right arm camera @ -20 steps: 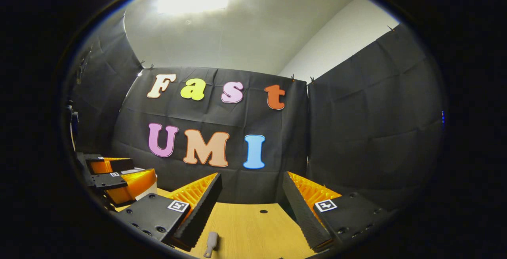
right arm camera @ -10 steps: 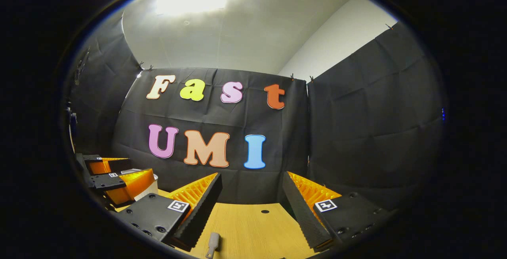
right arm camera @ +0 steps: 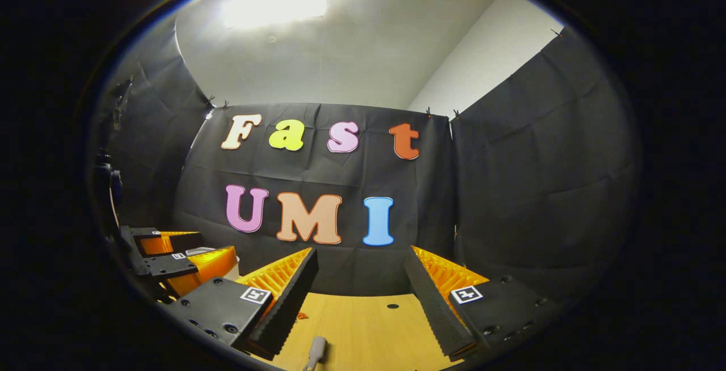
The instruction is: Pick up the small broom and dustpan from the desktop, sweep the trash into the dustpan with the broom, and then empty the trash into the garbage bin.
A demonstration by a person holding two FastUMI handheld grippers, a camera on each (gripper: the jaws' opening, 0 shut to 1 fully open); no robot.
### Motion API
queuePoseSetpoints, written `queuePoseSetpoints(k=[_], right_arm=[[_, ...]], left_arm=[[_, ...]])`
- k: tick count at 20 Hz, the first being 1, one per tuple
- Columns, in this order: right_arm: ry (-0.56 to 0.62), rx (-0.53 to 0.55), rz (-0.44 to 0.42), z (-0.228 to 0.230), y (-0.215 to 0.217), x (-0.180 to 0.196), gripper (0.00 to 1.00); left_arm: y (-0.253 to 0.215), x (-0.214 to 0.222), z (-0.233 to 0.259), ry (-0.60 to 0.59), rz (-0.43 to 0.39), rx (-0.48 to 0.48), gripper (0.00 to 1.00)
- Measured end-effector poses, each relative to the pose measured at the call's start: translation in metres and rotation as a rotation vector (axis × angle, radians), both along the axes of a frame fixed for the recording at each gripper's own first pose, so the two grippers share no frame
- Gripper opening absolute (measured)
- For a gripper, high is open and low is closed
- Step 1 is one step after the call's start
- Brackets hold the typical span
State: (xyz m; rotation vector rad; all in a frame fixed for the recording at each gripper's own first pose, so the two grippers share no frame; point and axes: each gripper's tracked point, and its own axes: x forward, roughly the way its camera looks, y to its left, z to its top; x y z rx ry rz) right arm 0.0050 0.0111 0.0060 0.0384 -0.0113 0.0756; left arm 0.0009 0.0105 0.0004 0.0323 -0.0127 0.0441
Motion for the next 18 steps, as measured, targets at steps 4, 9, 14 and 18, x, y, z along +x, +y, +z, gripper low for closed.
queuePoseSetpoints(k=[4, 9, 14, 18], right_arm=[[0.009, 0.032, 0.02, -0.003, 0.004, 0.0, 0.99], [-0.097, 0.076, 0.085, 0.021, 0.007, -0.003, 1.0], [-0.099, 0.014, 0.122, 0.015, 0.01, 0.005, 0.98], [-0.06, -0.002, 0.166, -0.004, 0.013, 0.017, 0.99]], left_arm=[[0.003, 0.002, -0.005, 0.016, 0.021, 0.007, 0.95], [0.007, -0.002, 0.001, -0.005, 0.049, 0.022, 0.95], [0.011, -0.004, 0.001, -0.007, 0.094, 0.049, 0.94], [0.021, -0.01, -0.009, 0.006, 0.146, 0.016, 0.95]])
